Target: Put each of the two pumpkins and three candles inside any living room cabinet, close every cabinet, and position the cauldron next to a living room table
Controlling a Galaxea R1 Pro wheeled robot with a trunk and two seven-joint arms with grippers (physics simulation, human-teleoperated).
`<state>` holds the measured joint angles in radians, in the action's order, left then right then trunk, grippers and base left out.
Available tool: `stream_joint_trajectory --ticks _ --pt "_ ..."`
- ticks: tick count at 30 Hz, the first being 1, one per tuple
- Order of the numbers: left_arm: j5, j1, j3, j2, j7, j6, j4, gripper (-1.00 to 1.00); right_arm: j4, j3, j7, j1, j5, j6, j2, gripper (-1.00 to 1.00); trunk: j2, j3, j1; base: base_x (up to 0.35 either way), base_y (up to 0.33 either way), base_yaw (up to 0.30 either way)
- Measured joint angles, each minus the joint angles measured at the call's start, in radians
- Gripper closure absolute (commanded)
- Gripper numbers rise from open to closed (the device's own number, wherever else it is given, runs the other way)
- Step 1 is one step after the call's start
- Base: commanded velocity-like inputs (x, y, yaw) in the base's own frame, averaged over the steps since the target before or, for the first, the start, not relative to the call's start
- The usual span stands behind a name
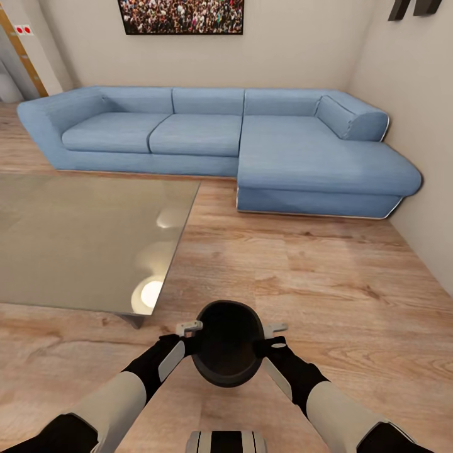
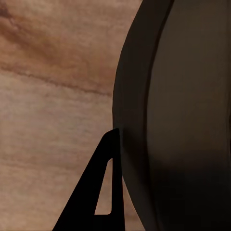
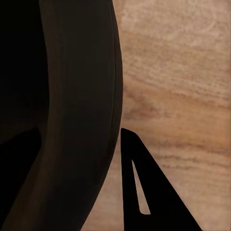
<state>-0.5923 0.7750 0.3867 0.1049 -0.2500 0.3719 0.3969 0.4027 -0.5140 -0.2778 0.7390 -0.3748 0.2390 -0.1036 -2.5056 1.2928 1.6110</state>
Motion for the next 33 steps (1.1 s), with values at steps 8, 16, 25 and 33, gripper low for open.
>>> stream_joint_trajectory --ticks 8,16,25,33 --pt "0.001 0.000 -0.001 0.000 0.001 0.000 -0.001 1.00 0.000 -0.001 -0.001 0.000 -0.001 0.000 0.000 1.00 0.000 0.000 0.000 0.003 0.000 0.000" --pt "-0.006 0.000 0.004 0.001 0.012 -0.008 0.042 -1.00 0.000 0.008 0.047 0.000 -0.033 -0.003 -0.005 -1.00 0.000 0.000 0.000 0.000 0.000 0.000" --pt "-0.006 -0.001 0.004 0.001 0.012 -0.018 0.042 -1.00 0.000 0.008 0.049 0.000 -0.035 -0.003 -0.004 -1.00 0.000 0.000 0.000 0.000 0.000 0.000" --pt "-0.007 -0.001 0.005 0.002 0.012 -0.018 0.043 -1.00 0.000 0.008 0.049 0.000 -0.035 -0.003 -0.004 -1.00 0.000 0.000 0.000 0.000 0.000 0.000"
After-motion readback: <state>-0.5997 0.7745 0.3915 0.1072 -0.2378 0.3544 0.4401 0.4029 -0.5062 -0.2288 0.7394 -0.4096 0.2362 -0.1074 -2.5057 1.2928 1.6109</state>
